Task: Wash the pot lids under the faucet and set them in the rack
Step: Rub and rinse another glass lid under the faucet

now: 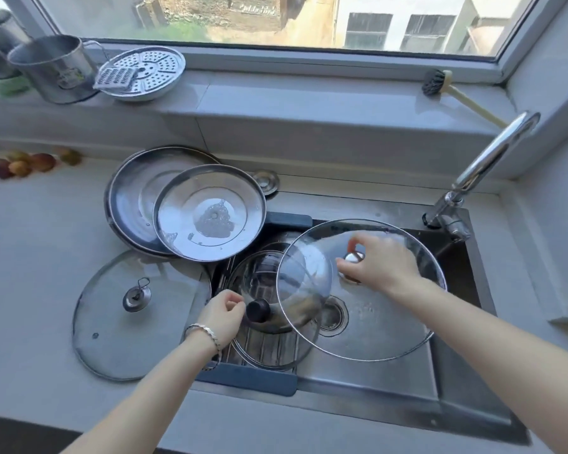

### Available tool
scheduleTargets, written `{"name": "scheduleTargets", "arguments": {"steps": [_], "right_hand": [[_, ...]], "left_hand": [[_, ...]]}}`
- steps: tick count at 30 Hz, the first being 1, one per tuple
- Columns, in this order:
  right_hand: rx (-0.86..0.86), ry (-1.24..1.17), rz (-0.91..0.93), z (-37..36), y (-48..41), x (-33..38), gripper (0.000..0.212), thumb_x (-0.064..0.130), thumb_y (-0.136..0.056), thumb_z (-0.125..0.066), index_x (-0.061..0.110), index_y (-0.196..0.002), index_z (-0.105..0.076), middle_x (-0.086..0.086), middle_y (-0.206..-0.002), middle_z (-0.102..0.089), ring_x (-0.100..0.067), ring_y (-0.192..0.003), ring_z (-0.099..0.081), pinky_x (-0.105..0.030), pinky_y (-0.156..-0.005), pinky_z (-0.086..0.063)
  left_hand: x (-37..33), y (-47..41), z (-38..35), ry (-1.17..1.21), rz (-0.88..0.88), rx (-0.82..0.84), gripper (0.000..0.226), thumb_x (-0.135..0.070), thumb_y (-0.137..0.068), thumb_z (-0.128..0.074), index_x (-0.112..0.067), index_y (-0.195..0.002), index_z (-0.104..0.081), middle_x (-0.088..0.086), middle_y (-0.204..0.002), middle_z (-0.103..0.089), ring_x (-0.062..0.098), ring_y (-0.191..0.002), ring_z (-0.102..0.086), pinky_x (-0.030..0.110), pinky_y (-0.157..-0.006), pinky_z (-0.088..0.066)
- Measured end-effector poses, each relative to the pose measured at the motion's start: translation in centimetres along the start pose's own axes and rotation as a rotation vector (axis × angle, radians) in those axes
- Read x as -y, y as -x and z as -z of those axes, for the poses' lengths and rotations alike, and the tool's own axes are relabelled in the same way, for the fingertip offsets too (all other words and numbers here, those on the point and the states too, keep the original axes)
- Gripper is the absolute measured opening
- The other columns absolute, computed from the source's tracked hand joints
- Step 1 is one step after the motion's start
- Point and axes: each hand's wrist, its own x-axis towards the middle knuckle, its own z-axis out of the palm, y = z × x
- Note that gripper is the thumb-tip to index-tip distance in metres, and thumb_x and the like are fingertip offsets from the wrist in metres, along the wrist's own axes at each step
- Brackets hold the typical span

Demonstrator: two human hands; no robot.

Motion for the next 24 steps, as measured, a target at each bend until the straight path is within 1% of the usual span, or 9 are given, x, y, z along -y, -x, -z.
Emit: {"name": "scheduleTargets", "arguments": {"steps": [2,6,8,11,15,17,20,22,24], "right_hand": [[0.042,0.117,0.067,-0.1,-1.5,2.5,0.02,0.043,-0.075,-0.058,0.027,-0.088,-0.053,-0.003,-0.095,-0.066,-0.026,-0.094,-0.059,-0.029,-0.068,-0.039],[0.098,0.301,0.147,-1.5,-3.7,7.1,0.031,0.04,-0.077,-0.056,0.023,-0.102,-0.058,-0.003,-0.089,-0.061,-0.025,-0.09,-0.058,-0.026,-0.066,-0.034],[0.117,0.337,0.155,-2.6,-4.5,8.8,0.03,0.039,-0.079,-0.055,0.021,-0.103,-0.058,-0.002,-0.085,-0.056,-0.024,-0.082,-0.053,-0.025,-0.065,-0.034],[0.139,0.362,0.162,-4.7,-5.5,10.6,0.029,0.039,-0.081,-0.055,0.019,-0.101,-0.06,0.0,-0.081,-0.057,-0.023,-0.076,-0.051,-0.025,-0.062,-0.035],[0.144,0.358,0.17,-7.0,-6.3,11.9,0.029,0.039,-0.082,-0.055,0.017,-0.102,-0.058,-0.002,-0.093,-0.064,-0.025,-0.087,-0.06,-0.026,-0.063,-0.037],[0.138,0.339,0.169,-8.1,-6.5,12.3,0.029,0.039,-0.083,-0.055,0.017,-0.102,-0.056,-0.005,-0.096,-0.063,-0.026,-0.093,-0.059,-0.027,-0.065,-0.036],[0.145,0.315,0.183,-9.9,-6.6,12.6,0.028,0.04,-0.085,-0.054,0.015,-0.098,-0.053,-0.007,-0.098,-0.064,-0.028,-0.093,-0.06,-0.029,-0.065,-0.035],[0.149,0.283,0.168,-10.5,-6.6,12.5,0.024,0.04,-0.085,-0.052,0.016,-0.089,-0.046,-0.007,-0.099,-0.064,-0.028,-0.094,-0.06,-0.029,-0.064,-0.034],[0.126,0.272,0.161,-10.8,-6.6,12.2,0.026,0.043,-0.086,-0.052,0.017,-0.089,-0.046,-0.005,-0.098,-0.065,-0.027,-0.094,-0.06,-0.028,-0.063,-0.033]], "left_hand": [[0.6,-0.9,0.7,-0.004,0.003,0.007,0.01,-0.018,-0.09,-0.046,-0.024,-0.089,-0.055,0.009,-0.099,-0.064,0.025,-0.083,-0.058,0.04,-0.086,-0.053],[1.3,-2.9,1.9,0.021,0.017,0.019,0.033,-0.019,-0.091,-0.046,-0.016,-0.123,-0.051,0.009,-0.126,-0.056,0.027,-0.107,-0.057,0.044,-0.093,-0.05],[1.2,-3.9,2.4,0.097,0.04,0.015,0.039,-0.016,-0.092,-0.047,-0.012,-0.13,-0.046,0.009,-0.132,-0.05,0.025,-0.108,-0.056,0.043,-0.095,-0.049],[0.8,-5.5,3.3,0.335,0.125,0.016,0.042,-0.01,-0.092,-0.049,-0.009,-0.134,-0.041,0.011,-0.136,-0.044,0.023,-0.097,-0.054,0.038,-0.081,-0.052],[0.3,-7.0,4.2,0.52,0.159,-0.007,0.044,-0.006,-0.091,-0.05,-0.009,-0.134,-0.04,0.012,-0.142,-0.04,0.025,-0.115,-0.05,0.033,-0.074,-0.051],[0.2,-7.3,4.4,0.537,0.154,-0.013,0.044,-0.005,-0.091,-0.049,-0.007,-0.134,-0.039,0.011,-0.143,-0.039,0.025,-0.121,-0.048,0.028,-0.067,-0.048],[0.5,-7.4,4.5,0.535,0.14,-0.009,0.042,-0.003,-0.092,-0.047,-0.007,-0.133,-0.041,0.013,-0.143,-0.039,0.027,-0.126,-0.046,0.025,-0.066,-0.046],[0.8,-7.5,4.5,0.534,0.13,-0.016,0.038,-0.003,-0.092,-0.047,-0.008,-0.129,-0.043,0.014,-0.141,-0.04,0.026,-0.123,-0.048,0.025,-0.065,-0.046],[1.1,-7.6,4.4,0.528,0.122,-0.019,0.039,-0.003,-0.092,-0.047,-0.007,-0.13,-0.043,0.014,-0.141,-0.041,0.025,-0.117,-0.05,0.025,-0.066,-0.047]]}}
